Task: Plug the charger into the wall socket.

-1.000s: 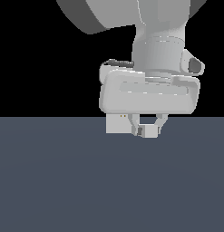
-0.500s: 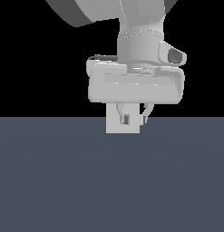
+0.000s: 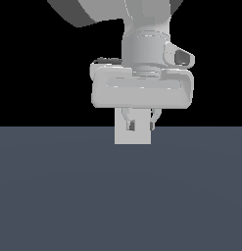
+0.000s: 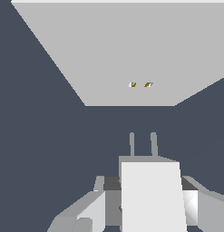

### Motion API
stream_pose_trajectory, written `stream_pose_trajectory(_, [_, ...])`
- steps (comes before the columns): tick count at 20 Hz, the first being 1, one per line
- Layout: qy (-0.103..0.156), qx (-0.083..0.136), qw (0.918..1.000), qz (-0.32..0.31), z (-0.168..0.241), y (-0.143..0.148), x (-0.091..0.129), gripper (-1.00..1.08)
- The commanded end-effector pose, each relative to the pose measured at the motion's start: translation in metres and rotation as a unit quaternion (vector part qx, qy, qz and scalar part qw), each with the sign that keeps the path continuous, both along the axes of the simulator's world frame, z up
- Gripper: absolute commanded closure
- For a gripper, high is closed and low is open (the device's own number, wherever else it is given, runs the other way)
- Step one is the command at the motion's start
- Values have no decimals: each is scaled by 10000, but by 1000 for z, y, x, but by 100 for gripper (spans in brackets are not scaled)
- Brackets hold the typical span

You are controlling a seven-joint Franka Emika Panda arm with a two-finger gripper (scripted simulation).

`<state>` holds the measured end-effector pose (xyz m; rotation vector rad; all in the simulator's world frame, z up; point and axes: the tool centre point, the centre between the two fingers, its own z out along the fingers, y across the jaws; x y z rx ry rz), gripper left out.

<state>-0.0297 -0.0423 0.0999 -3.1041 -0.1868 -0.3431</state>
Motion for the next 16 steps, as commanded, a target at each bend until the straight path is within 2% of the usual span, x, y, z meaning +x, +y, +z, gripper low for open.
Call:
stream_pose_trajectory(1, [1,-1,10000,-9,0,0,0,108])
stream_pose_trajectory(8, [1,-1,10000,-9,0,0,5,108])
stream_pose_trajectory(16, [2,-3,10000,-7,0,4,32,108])
